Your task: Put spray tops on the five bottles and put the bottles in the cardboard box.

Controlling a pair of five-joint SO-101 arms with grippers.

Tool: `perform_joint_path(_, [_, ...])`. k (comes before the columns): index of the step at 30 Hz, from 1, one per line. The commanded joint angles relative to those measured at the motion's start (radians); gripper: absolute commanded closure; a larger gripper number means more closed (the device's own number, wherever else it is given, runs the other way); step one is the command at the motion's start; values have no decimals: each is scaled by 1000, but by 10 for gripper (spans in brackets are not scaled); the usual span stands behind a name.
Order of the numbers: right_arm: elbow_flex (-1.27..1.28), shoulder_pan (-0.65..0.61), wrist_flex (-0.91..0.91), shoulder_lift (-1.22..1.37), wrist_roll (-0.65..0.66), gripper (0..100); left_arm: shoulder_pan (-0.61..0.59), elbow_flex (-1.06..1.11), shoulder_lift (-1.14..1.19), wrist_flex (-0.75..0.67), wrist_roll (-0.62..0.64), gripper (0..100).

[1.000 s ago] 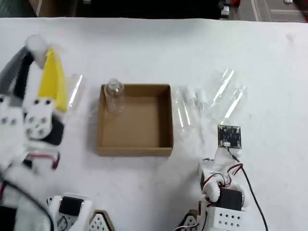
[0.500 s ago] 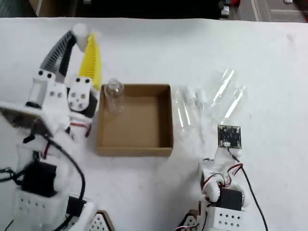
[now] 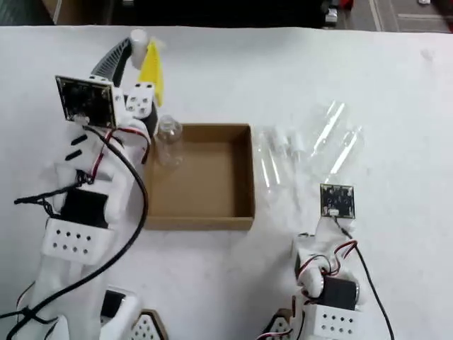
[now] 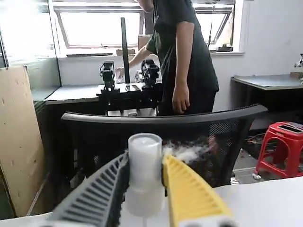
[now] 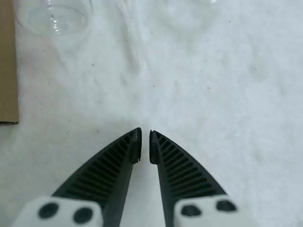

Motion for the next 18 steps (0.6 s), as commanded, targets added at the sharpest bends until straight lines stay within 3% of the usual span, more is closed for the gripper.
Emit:
perform_joint_path(1, [9, -4, 5, -5, -2, 982, -5, 11, -1, -9, 11, 980])
perform_joint_path(10, [9, -4, 5, -5, -2, 982, -4, 127, 1, -112, 11, 980])
perform_joint_path(18, [9, -4, 5, -5, -2, 982, -2, 129, 2, -117, 11, 980])
